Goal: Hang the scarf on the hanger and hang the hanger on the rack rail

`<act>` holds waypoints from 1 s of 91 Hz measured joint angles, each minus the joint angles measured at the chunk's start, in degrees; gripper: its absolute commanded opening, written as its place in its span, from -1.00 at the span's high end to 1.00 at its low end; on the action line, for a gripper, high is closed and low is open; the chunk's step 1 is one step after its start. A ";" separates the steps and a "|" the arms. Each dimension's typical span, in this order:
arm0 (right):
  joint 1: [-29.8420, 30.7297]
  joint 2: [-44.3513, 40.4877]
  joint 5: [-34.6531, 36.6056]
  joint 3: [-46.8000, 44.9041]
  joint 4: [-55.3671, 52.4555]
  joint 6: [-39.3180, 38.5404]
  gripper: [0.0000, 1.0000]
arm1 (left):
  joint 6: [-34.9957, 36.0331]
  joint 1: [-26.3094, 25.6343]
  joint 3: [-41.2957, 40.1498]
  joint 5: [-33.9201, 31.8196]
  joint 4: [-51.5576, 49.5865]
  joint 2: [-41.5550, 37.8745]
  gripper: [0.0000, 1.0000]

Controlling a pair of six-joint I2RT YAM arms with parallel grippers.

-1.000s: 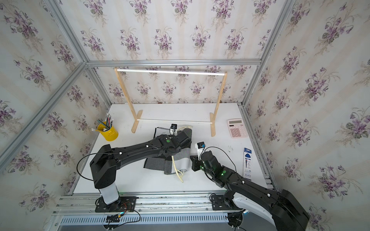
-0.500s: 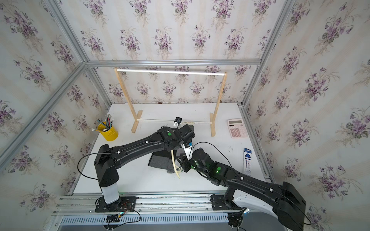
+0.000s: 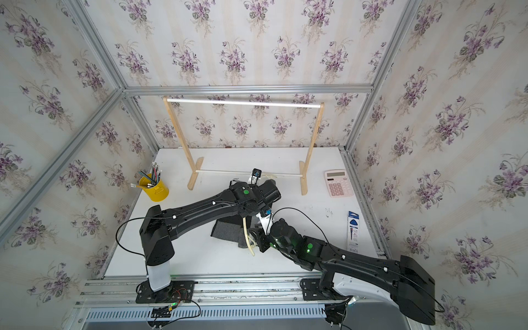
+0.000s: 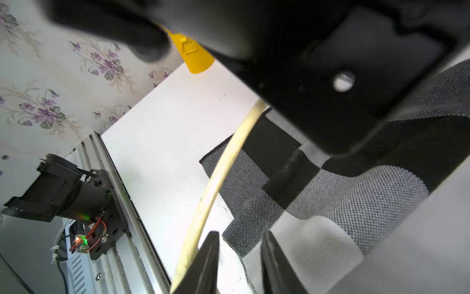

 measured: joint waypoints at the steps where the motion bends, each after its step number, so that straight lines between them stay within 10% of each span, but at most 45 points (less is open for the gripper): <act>1: 0.15 -0.22 0.24 -0.09 0.04 0.07 0.44 | -0.07 -0.02 0.09 0.00 -0.07 0.09 1.00; 26: 6.64 -1.77 10.99 -0.72 1.73 1.79 0.24 | -2.40 -0.02 2.84 0.02 -2.58 1.84 1.00; 59: 17.42 16.04 29.40 8.98 5.16 1.73 0.29 | -4.31 0.02 5.07 0.81 -5.92 2.54 1.00; 91: 22.84 34.75 52.78 28.00 -15.74 11.13 0.29 | -5.14 -0.13 4.87 1.70 -5.64 2.56 1.00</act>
